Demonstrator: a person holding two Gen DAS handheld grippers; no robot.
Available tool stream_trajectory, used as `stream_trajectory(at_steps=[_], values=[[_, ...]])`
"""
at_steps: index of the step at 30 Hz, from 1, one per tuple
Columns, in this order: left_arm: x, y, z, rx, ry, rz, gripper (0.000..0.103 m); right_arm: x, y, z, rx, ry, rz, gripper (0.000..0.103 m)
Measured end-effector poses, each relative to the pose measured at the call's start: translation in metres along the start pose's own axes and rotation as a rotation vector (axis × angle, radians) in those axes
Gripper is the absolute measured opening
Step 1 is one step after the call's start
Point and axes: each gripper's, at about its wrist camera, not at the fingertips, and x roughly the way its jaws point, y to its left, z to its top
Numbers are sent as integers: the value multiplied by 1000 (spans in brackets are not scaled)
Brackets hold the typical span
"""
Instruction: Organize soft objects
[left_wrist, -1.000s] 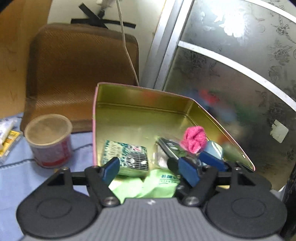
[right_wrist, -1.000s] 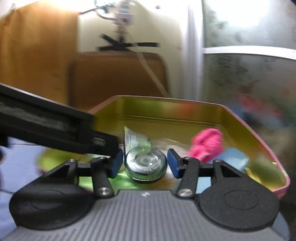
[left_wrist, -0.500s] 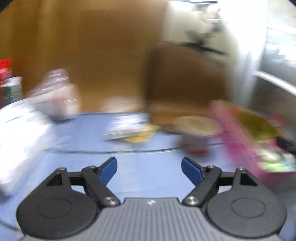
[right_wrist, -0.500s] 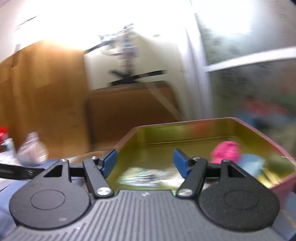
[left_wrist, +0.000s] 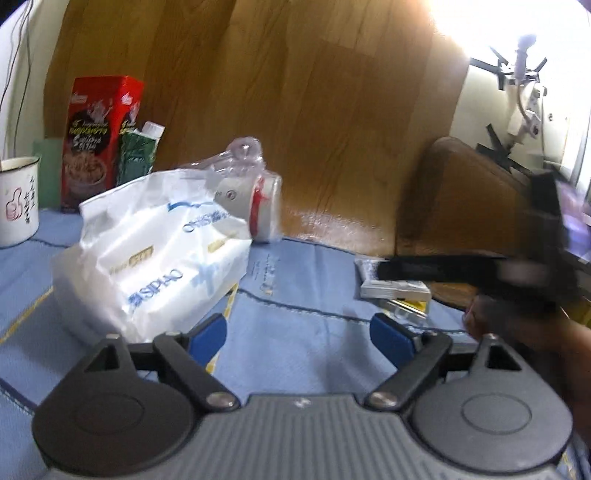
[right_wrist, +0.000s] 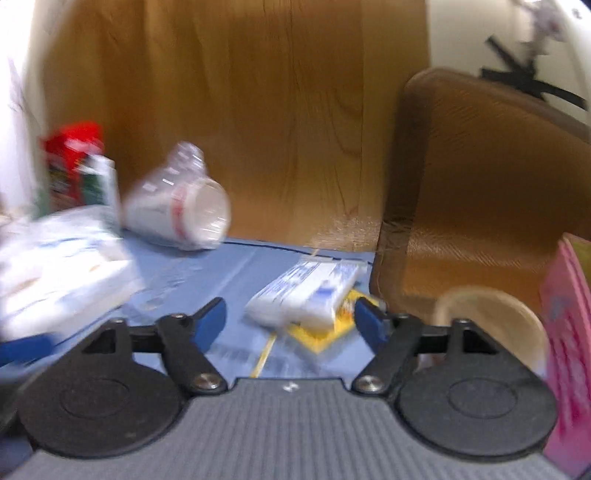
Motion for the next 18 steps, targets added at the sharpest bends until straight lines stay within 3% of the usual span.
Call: stream_trajectory(at_steps=[6, 7, 9, 10, 18], values=[[2, 6, 1, -33, 9, -17, 89, 68, 2, 10, 6, 148, -142, 95], [3, 7, 1, -40, 12, -18, 89, 69, 2, 8, -3, 130, -165, 95], [4, 9, 1, -51, 17, -22, 90, 65, -3, 4, 14, 119, -142, 90], [4, 10, 1, -57, 21, -22, 90, 62, -6, 3, 23, 113, -122, 73], [4, 23, 1, -138, 37, -42, 92, 13, -5, -25, -32, 95, 4, 72]])
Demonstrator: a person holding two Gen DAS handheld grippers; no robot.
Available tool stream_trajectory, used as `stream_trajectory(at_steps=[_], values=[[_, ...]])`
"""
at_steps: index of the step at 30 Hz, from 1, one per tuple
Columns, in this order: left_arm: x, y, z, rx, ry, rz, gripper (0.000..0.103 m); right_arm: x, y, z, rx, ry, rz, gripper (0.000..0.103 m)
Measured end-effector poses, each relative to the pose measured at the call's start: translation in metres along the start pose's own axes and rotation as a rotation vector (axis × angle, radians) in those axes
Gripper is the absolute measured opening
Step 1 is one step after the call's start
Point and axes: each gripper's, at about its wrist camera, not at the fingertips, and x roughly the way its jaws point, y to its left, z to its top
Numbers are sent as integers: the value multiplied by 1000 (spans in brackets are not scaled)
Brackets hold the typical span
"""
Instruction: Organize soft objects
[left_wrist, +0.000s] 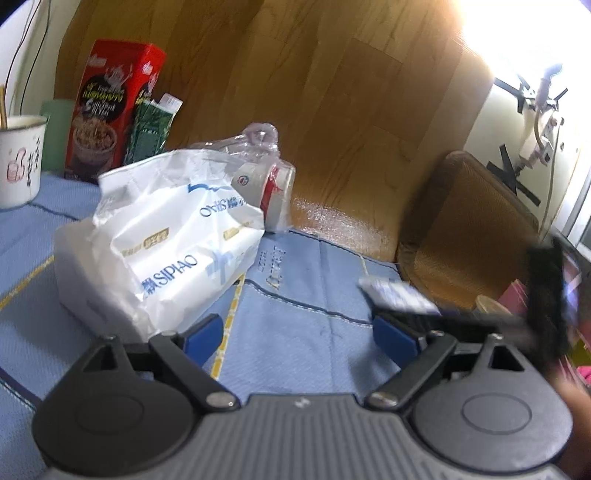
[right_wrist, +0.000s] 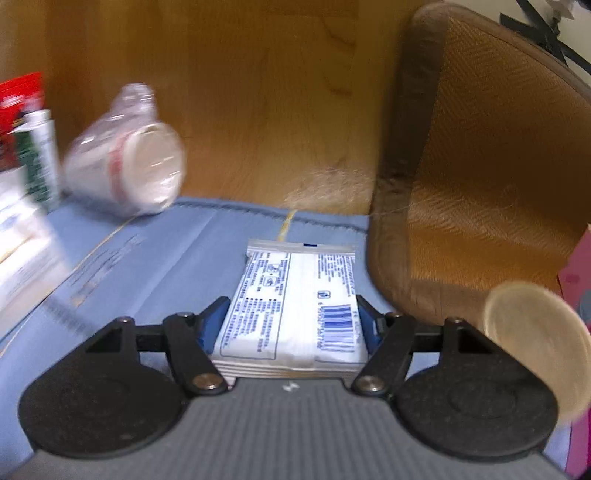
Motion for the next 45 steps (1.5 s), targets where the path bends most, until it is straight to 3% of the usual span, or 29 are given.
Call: stream_trajectory(at_steps=[5, 9, 12, 14, 16, 20, 26, 28, 29, 30, 32, 36, 42, 45], values=[[0, 4, 0, -27, 23, -27, 92, -63, 11, -44, -117, -14, 167, 72], [0, -5, -3, 27, 28, -47, 91, -111, 11, -82, -147, -34, 244, 72], [-1, -16, -6, 94, 42, -90, 91, -137, 7, -107, -113, -44, 229, 74], [-2, -20, -10, 93, 95, -145, 91, -148, 3, -120, -90, -67, 187, 88], [-5, -22, -15, 41, 147, -189, 91, -159, -2, -131, -59, -90, 150, 95], [-18, -29, -29, -63, 270, -299, 89, -169, -16, -136, -4, -105, 180, 95], [-36, -67, -55, -10, 406, -345, 88, -175, -17, -143, -33, -129, 192, 93], [-35, -79, -62, 28, 408, -347, 84, -179, -16, -146, -50, -142, 199, 92], [-34, -83, -63, 52, 396, -336, 72, -180, -16, -147, -56, -149, 207, 81], [-32, -85, -65, 62, 394, -332, 61, -181, -15, -147, -59, -157, 210, 81], [-29, -86, -64, 41, 401, -338, 55, -183, -14, -148, -68, -165, 208, 80], [-30, -102, -54, 34, 407, -404, 53, -198, -15, -149, -83, -254, 147, 77], [-35, -173, -25, 170, 329, -535, 53, -222, -42, -138, -14, -404, -7, 76], [-29, -220, -19, 241, 324, -649, 53, -236, -64, -135, 16, -475, -90, 75]])
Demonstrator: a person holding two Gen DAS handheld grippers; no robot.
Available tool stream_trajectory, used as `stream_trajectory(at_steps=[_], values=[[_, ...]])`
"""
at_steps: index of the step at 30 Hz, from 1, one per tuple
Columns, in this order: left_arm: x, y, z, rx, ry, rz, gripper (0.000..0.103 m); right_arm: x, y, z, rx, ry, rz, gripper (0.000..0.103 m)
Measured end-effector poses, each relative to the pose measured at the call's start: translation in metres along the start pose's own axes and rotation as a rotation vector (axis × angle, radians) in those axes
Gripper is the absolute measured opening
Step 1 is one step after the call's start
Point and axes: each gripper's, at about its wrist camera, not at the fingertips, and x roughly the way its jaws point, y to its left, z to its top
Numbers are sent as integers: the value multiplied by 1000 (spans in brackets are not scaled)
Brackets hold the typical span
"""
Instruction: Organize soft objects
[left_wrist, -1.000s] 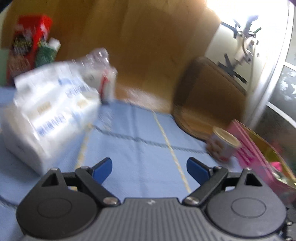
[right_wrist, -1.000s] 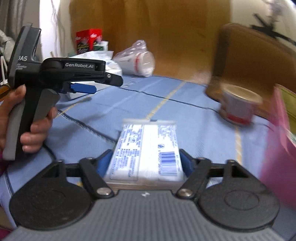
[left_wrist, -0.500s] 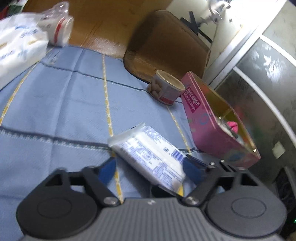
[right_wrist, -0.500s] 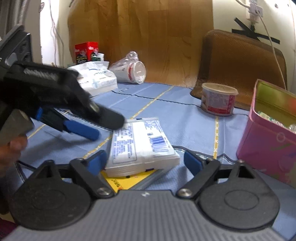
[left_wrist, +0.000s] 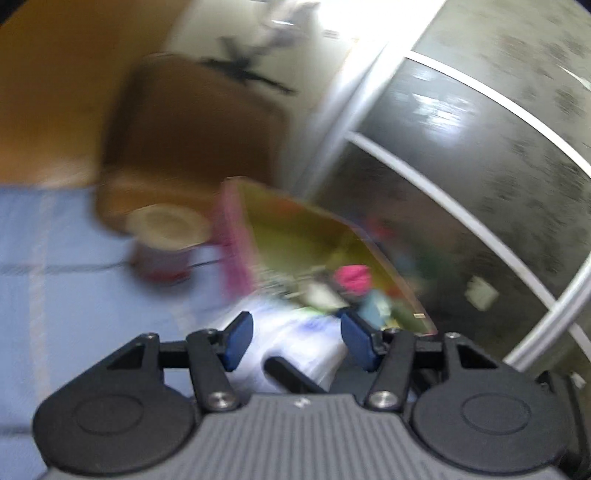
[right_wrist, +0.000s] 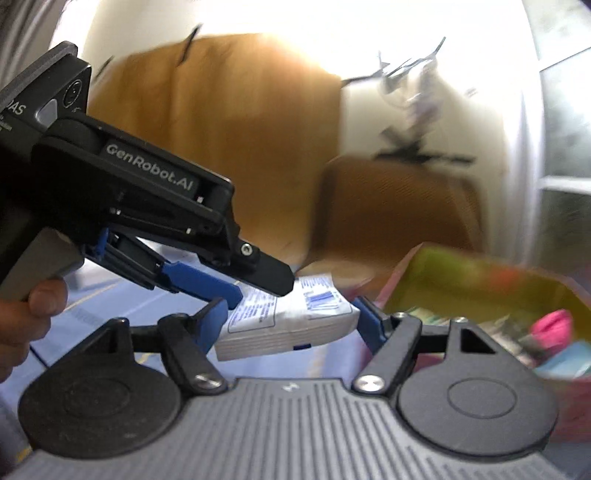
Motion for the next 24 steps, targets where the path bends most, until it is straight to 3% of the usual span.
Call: stream_trajectory(at_steps=[1, 2, 6, 8, 9, 10, 11, 12, 13, 17, 20, 23, 24], values=[[10, -9, 5, 27, 2, -10, 53, 0, -8, 2, 4, -11, -29, 36], [20, -16, 8, 54, 2, -17, 53, 2, -16, 4, 9, 6, -56, 10], [44, -25, 18, 60, 11, -8, 53, 9, -61, 1, 95, 57, -163, 16], [41, -19, 18, 42, 10, -7, 59, 0, -85, -2, 179, 62, -116, 17], [38, -14, 15, 48, 13, 12, 69, -6, -94, -4, 204, 67, -74, 18], [36, -8, 11, 61, 19, 44, 77, -12, -101, -7, 217, 76, -27, 27], [33, -3, 8, 74, 23, 74, 92, -16, -102, -9, 222, 89, 14, 46], [30, 2, 4, 89, 26, 101, 96, -21, -101, -13, 221, 109, 60, 57], [27, 8, -1, 108, 40, 121, 97, -24, -98, -20, 214, 134, 103, 72], [34, 36, -17, 136, 166, 193, 100, -22, -71, -43, 155, 254, 141, 74], [46, 54, -27, 109, 233, 189, 99, -12, -48, -55, 103, 304, 123, 74], [53, 55, -38, 126, 230, 164, 91, 6, -31, -59, 72, 357, 134, 71], [53, 51, -41, 142, 232, 138, 74, 9, -23, -61, 27, 344, 116, 68]])
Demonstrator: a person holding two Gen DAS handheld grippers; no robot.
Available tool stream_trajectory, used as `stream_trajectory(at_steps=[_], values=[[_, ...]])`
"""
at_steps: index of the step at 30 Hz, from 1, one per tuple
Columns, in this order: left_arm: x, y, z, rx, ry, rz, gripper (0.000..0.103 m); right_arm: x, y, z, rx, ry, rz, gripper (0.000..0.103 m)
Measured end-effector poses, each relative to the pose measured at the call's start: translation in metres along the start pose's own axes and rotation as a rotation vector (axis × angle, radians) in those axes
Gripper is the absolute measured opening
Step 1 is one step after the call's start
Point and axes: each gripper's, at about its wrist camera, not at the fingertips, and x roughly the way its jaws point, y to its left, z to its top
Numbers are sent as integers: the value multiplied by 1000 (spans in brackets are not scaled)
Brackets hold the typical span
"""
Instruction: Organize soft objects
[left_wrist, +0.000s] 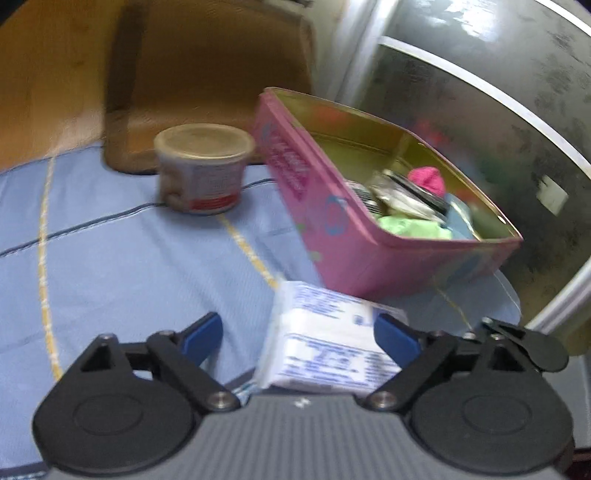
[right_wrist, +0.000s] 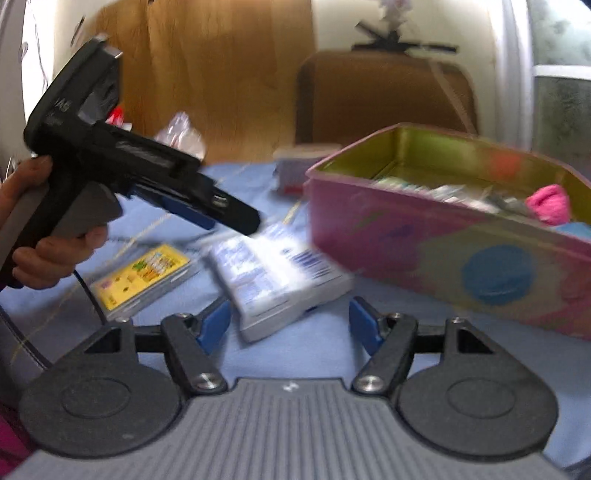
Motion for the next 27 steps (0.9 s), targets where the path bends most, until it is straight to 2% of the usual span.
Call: stream_trajectory(at_steps=[1, 2, 3, 4, 5, 8, 11, 14, 17, 19, 22, 23, 25, 27], values=[[0, -3, -2, -1, 21, -43, 73, 2, 6, 1, -21, -11, -1, 57], [-1, -4, -3, -14, 24, -98, 67, 5, 8, 4, -2, -9, 20, 37], [-4, -4, -4, -43, 24, -167, 58, 7, 10, 7, 17, -5, 30, 30], [-10, -5, -3, -62, 22, -214, 56, 8, 14, 9, 21, -3, 29, 21], [-17, -9, -2, -58, 6, -220, 52, 10, 17, 10, 19, -6, 41, 8], [-37, -24, 1, 15, -62, -141, 51, 0, 27, 16, -27, -75, 29, 8], [-41, -24, 2, 19, -60, -126, 51, -8, 33, 21, -65, -119, 8, 8], [-32, -23, -2, 6, -26, -98, 51, -5, 28, 17, -63, -92, 6, 9], [-22, -15, -5, -13, 1, -84, 56, -6, 20, 10, -37, -36, 45, 9], [-20, -12, -5, -23, 7, -64, 65, -11, 14, 3, -41, -17, 43, 10], [-18, -6, -3, -36, -3, -36, 89, -24, 2, -5, -18, 5, 48, 16], [-17, -5, -3, -37, -3, -16, 101, -28, -3, -7, -3, 3, 50, 19], [-16, -2, -1, -49, -5, 22, 102, -30, -6, -7, -8, 9, 50, 20], [-14, 1, 0, -59, -2, 11, 102, -31, -5, -5, -39, 15, 57, 20]])
